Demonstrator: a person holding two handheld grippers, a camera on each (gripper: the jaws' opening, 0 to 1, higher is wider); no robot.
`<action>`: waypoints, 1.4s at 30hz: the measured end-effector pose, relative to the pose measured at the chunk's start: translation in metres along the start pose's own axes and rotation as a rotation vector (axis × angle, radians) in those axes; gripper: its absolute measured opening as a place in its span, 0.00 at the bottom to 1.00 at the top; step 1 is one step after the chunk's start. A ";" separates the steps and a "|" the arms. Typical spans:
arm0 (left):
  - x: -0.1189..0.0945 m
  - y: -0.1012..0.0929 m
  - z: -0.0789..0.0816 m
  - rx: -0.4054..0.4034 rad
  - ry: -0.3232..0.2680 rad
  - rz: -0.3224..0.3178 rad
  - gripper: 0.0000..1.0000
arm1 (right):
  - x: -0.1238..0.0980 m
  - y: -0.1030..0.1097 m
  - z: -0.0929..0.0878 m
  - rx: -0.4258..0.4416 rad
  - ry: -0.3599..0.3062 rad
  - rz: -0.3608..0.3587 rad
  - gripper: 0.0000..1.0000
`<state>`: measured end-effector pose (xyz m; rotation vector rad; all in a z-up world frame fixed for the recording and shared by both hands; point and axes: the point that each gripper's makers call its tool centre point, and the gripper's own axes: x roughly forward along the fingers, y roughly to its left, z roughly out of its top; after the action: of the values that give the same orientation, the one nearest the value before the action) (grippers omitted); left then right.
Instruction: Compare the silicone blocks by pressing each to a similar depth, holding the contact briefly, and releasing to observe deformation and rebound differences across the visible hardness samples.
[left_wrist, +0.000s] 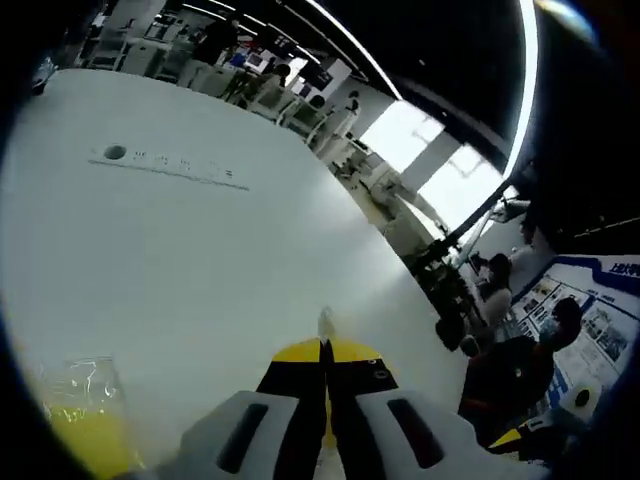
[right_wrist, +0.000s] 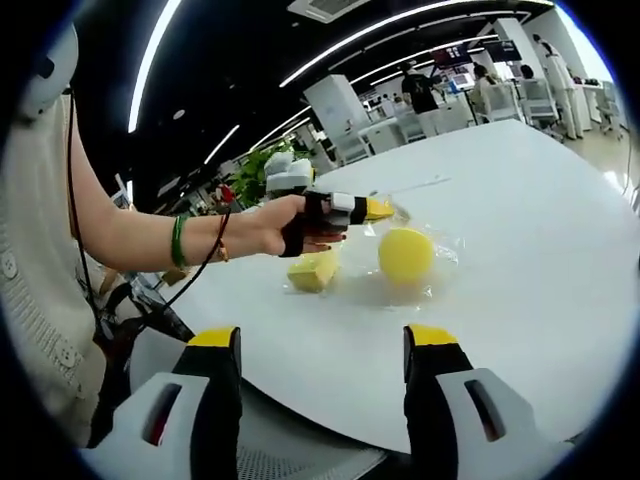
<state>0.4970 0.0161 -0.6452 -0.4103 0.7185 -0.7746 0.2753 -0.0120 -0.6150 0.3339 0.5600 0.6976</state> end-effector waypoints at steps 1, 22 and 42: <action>-0.001 -0.003 0.000 -0.004 0.003 -0.008 0.00 | -0.001 0.001 0.001 -0.003 -0.002 0.001 0.60; -0.060 -0.088 -0.002 0.256 0.028 -0.130 0.00 | -0.035 0.030 0.021 -0.101 -0.069 -0.016 0.61; -0.202 -0.100 0.042 0.365 -0.132 -0.079 0.00 | -0.034 0.058 0.050 -0.268 -0.061 0.060 0.62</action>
<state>0.3772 0.1058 -0.4708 -0.1565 0.4272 -0.9243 0.2533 0.0014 -0.5355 0.1219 0.3941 0.8076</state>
